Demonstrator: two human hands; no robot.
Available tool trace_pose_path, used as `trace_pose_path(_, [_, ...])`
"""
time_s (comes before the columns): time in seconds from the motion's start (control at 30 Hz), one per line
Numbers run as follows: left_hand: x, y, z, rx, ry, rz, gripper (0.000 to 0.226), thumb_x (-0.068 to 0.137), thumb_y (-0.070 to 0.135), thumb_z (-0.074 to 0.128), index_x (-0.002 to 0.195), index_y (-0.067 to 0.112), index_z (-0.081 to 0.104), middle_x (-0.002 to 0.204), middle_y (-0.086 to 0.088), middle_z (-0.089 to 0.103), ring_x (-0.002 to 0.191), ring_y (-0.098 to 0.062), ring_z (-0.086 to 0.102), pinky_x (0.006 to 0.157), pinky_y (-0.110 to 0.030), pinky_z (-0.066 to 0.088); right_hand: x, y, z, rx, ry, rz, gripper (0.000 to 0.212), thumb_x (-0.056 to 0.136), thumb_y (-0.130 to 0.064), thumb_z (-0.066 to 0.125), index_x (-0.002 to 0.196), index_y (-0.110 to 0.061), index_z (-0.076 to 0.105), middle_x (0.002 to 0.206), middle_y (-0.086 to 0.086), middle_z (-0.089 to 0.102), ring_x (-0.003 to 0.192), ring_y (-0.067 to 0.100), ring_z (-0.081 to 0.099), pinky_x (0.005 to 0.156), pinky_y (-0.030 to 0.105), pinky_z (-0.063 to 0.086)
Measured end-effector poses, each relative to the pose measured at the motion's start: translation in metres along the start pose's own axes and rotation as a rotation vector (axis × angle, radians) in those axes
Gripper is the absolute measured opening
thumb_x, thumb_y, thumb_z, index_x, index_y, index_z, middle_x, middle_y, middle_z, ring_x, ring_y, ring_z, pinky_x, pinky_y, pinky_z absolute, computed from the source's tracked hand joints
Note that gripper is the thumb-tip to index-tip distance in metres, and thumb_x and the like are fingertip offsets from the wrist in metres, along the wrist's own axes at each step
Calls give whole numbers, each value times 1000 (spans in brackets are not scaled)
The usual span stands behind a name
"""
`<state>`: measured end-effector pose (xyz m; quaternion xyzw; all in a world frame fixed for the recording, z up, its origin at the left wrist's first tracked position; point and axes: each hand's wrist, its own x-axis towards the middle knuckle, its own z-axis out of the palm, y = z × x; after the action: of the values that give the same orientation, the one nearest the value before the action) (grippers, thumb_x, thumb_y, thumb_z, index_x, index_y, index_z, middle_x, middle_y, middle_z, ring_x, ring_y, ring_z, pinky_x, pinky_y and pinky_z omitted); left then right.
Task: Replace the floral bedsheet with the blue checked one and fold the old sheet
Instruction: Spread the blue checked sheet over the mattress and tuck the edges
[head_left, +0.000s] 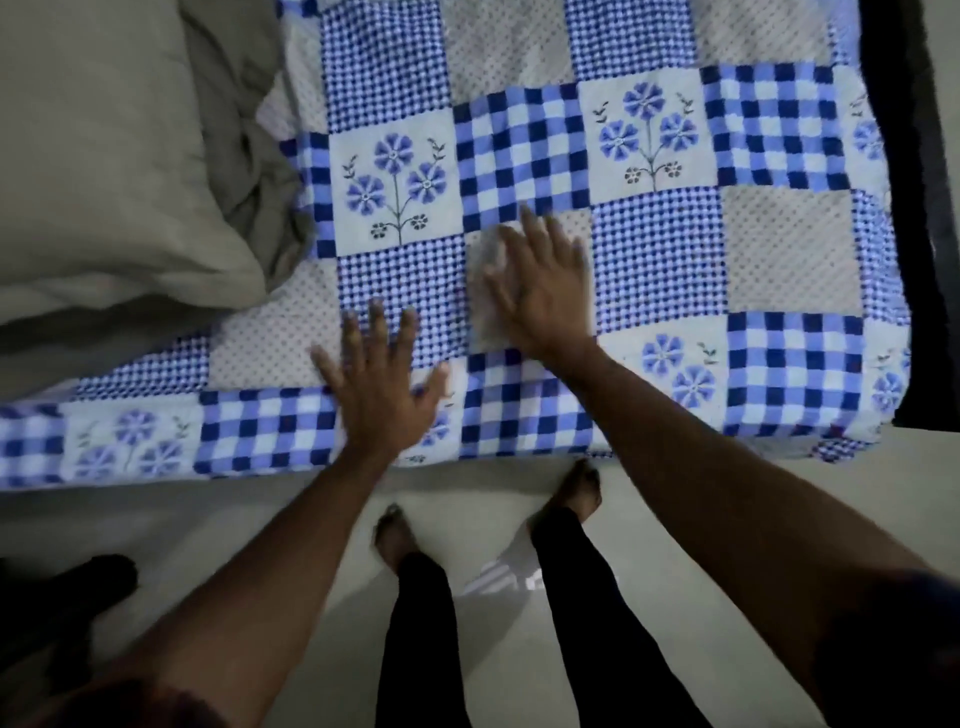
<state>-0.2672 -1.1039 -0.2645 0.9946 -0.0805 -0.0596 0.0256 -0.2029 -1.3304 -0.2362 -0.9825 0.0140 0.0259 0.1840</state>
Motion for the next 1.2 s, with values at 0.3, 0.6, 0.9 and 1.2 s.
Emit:
trace_pose_path(0.3, [-115,12,2,-118,42,-72,55,100,51,44,151,31,40,161,-5,32,149,-29,27,114,-66,17,-31,-86,74,-59,-143,-415,58,103,-55,39,153,-26,41,164,4,29,153,28,23,119,57,21])
trace_pose_path(0.6, [-71,-71,-30,-254,190,-139,35,99,41,49,127,23,61,129,-1,60,118,-27,53,91,-44,37,-110,-88,52,-29,-98,-556,34,99,-37,56,127,-21,66,140,3,59,120,32,58,94,49,44])
trace_pose_path(0.9, [-26,-175,-6,-20,10,-132,59,100,58,29,154,34,29,161,-5,29,146,-32,29,113,-72,7,20,-193,85,-160,-270,-505,68,93,-54,46,151,-20,41,156,8,42,146,35,31,117,54,22])
trace_pose_path(1.2, [-119,-142,11,-46,20,-277,66,103,60,27,159,29,14,166,-8,10,153,-32,6,110,-74,11,-111,-161,100,-237,-286,-534,66,102,-62,33,160,-33,20,169,2,12,156,27,9,121,59,10])
